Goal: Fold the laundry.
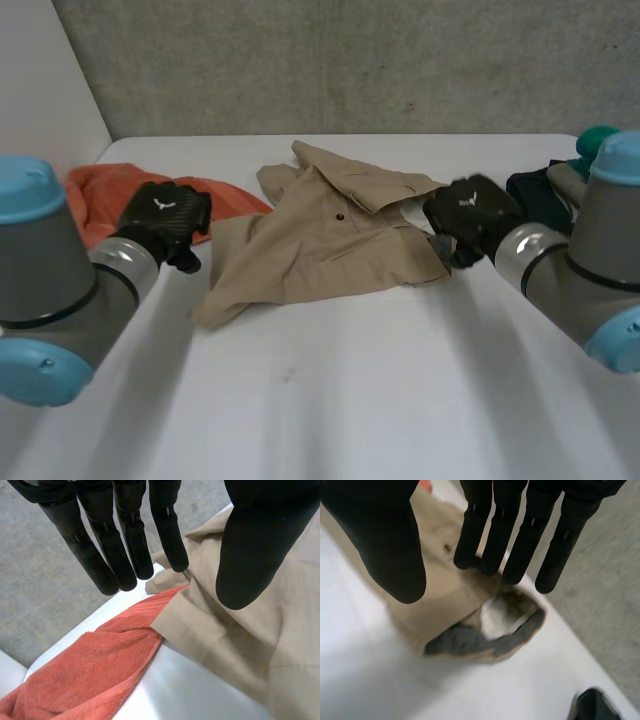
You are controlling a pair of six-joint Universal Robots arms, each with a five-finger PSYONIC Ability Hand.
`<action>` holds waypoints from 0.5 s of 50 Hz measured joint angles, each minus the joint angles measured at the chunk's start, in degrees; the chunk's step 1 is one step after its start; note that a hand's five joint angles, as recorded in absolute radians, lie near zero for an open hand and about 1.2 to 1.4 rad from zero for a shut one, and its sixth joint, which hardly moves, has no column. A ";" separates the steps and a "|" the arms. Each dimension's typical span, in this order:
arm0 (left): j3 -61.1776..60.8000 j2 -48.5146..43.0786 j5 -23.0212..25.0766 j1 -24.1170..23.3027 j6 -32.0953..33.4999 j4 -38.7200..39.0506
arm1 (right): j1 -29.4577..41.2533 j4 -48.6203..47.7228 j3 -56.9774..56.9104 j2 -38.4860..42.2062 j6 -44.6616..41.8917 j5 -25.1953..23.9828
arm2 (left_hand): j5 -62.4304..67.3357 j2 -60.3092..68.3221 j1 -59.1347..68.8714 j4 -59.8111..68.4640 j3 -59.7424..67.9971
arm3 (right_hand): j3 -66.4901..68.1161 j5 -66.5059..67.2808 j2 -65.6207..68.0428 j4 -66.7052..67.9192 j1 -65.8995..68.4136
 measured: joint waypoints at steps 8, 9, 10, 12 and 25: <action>0.83 2.43 1.14 2.03 -6.38 -7.39 | 1.80 2.38 -11.45 6.41 0.80 -0.21 | -9.91 -9.63 -9.28 -9.48 -9.76 | -8.25 -8.87 -6.52 -8.54 -8.16; 1.12 2.07 2.06 2.71 -7.89 -9.37 | 2.22 4.07 -15.64 9.45 0.46 -0.34 | -12.25 -11.93 -11.92 -11.90 -11.76 | -10.74 -10.97 -8.96 -10.57 -9.93; 1.18 1.94 2.27 2.84 -8.15 -9.73 | 2.38 4.85 -17.40 10.75 0.28 -0.41 | -13.28 -12.75 -13.00 -13.00 -12.66 | -11.08 -11.42 -9.32 -10.83 -10.36; 1.50 0.79 3.60 3.59 -9.43 -11.69 | 2.90 7.67 -23.47 15.30 -0.44 -0.69 | -16.13 -15.61 -15.38 -16.00 -15.57 | -13.86 -14.22 -13.30 -13.46 -13.49; 6.01 -10.38 6.58 4.58 -9.94 -14.08 | 4.12 15.12 -44.76 34.11 -1.58 -2.15 | -23.15 -22.58 -21.24 -22.47 -22.47 | -16.75 -16.90 -16.45 -17.16 -16.14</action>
